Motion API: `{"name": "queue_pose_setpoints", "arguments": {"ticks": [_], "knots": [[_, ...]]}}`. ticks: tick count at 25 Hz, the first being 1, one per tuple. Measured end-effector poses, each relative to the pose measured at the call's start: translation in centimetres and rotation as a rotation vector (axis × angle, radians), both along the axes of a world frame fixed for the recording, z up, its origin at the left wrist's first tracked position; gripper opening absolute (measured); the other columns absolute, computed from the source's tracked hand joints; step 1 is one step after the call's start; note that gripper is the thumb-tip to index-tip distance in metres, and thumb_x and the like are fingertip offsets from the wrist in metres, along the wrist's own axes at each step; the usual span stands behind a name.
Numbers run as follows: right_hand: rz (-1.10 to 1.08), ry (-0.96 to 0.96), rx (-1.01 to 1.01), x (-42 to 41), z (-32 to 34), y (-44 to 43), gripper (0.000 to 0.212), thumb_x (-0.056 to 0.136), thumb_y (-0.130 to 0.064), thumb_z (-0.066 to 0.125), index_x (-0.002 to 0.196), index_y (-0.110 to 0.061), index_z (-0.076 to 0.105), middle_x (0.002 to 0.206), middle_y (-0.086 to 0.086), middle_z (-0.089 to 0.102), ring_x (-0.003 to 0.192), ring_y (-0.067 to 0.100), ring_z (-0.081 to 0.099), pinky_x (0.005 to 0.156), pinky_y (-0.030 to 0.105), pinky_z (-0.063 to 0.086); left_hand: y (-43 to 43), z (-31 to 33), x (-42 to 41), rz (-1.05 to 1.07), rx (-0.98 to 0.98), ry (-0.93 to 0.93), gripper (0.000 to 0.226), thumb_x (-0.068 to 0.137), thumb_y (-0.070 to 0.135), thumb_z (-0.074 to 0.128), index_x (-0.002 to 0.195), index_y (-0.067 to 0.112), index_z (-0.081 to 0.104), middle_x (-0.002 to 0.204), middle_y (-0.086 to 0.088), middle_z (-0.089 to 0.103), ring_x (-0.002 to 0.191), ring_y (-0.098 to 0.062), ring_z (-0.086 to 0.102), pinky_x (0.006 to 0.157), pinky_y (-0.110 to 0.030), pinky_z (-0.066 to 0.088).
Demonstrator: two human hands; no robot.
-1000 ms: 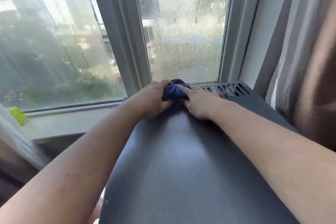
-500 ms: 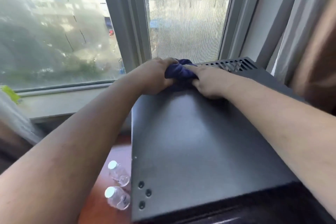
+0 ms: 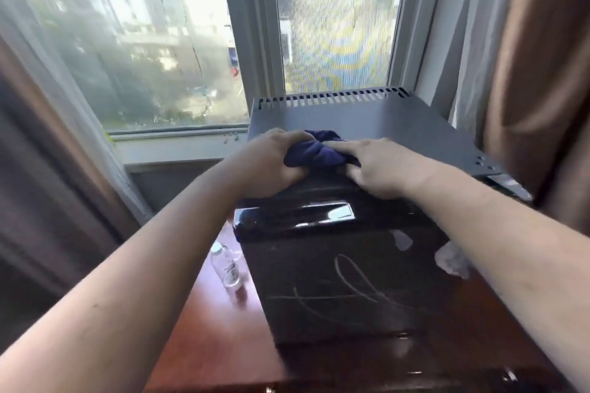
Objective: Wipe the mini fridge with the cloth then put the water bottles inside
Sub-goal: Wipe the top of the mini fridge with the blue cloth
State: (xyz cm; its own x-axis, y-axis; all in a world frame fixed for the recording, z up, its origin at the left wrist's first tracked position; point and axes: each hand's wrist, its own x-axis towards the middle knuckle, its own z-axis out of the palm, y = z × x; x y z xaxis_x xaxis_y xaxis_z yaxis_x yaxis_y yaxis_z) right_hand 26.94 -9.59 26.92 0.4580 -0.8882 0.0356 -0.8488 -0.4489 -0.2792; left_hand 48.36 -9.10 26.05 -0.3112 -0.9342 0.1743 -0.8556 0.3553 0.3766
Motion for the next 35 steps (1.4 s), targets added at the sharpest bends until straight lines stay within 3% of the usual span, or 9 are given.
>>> {"name": "queue_pose_setpoints", "arguments": {"ticks": [4,8,13,18,26,29,33,35], "knots": [[-0.009,-0.004,-0.067,-2.5,-0.9,5.9,0.049,0.103,-0.029,0.05,0.149,-0.043,0.044,0.144,0.005,0.061,0.132,0.034,0.054,0.113,0.039,0.036,7.0,-0.6,-2.6,0.019,-0.03,0.025,0.05,0.091,0.024,0.073,0.14,0.028,0.061,0.131,-0.006,0.066,0.115,-0.024,0.065,0.094,-0.023,0.044],[-0.066,-0.005,-0.267,-2.8,-3.0,9.8,0.05,0.099,-0.019,0.046,0.144,-0.04,0.049,0.131,0.005,0.07,0.118,0.032,0.064,0.113,0.044,0.034,11.4,-2.0,-4.3,0.119,-0.078,-0.003,0.054,0.093,0.033,0.067,0.145,0.035,0.054,0.142,-0.005,0.058,0.127,-0.031,0.059,0.109,-0.042,0.046],[-0.069,0.008,-0.295,-3.6,-3.2,11.8,0.056,0.097,-0.013,0.042,0.146,-0.04,0.048,0.133,0.003,0.069,0.12,0.03,0.062,0.118,0.044,0.031,14.1,-3.2,-5.5,0.166,-0.107,-0.011,0.056,0.096,0.033,0.065,0.149,0.036,0.051,0.15,0.0,0.054,0.136,-0.027,0.054,0.104,-0.034,0.041],[-0.171,-0.006,-0.233,-7.1,-2.7,12.2,0.056,0.097,-0.012,0.042,0.147,-0.038,0.047,0.137,0.004,0.067,0.125,0.031,0.058,0.122,0.045,0.025,13.5,-2.9,-9.0,0.06,-0.114,0.004,0.059,0.094,0.033,0.065,0.15,0.034,0.05,0.152,-0.001,0.054,0.136,-0.03,0.055,0.112,-0.044,0.045],[-0.426,0.008,-0.127,-16.0,-2.5,10.6,0.064,0.086,-0.006,0.047,0.145,-0.032,0.049,0.143,0.006,0.062,0.13,0.027,0.057,0.12,0.048,0.025,8.6,-2.4,-19.5,-0.196,-0.121,-0.045,0.054,0.095,0.028,0.061,0.148,0.027,0.052,0.139,-0.014,0.06,0.121,-0.038,0.063,0.099,-0.038,0.048],[-0.456,0.007,-0.131,-15.4,-2.4,10.2,0.065,0.085,-0.004,0.047,0.145,-0.029,0.051,0.144,0.005,0.061,0.133,0.026,0.055,0.121,0.049,0.023,7.5,-2.7,-19.2,-0.228,-0.138,-0.05,0.056,0.094,0.026,0.062,0.149,0.026,0.051,0.134,-0.015,0.061,0.117,-0.038,0.063,0.097,-0.04,0.05],[-0.465,-0.009,-0.134,-12.5,-2.4,10.0,0.071,0.073,-0.022,0.034,0.141,-0.03,0.054,0.144,0.006,0.061,0.134,0.025,0.054,0.117,0.051,0.028,7.9,-1.9,-16.6,-0.229,-0.146,-0.1,0.056,0.092,0.028,0.064,0.146,0.025,0.052,0.129,-0.014,0.062,0.115,-0.038,0.063,0.096,-0.044,0.054],[-0.441,-0.022,-0.134,-10.2,-2.4,9.9,0.066,0.078,-0.022,0.036,0.14,-0.029,0.055,0.14,0.01,0.063,0.132,0.029,0.055,0.115,0.05,0.032,8.4,-1.4,-13.9,-0.196,-0.133,-0.108,0.057,0.091,0.027,0.064,0.147,0.025,0.052,0.131,-0.013,0.062,0.117,-0.036,0.063,0.096,-0.04,0.052]]}}
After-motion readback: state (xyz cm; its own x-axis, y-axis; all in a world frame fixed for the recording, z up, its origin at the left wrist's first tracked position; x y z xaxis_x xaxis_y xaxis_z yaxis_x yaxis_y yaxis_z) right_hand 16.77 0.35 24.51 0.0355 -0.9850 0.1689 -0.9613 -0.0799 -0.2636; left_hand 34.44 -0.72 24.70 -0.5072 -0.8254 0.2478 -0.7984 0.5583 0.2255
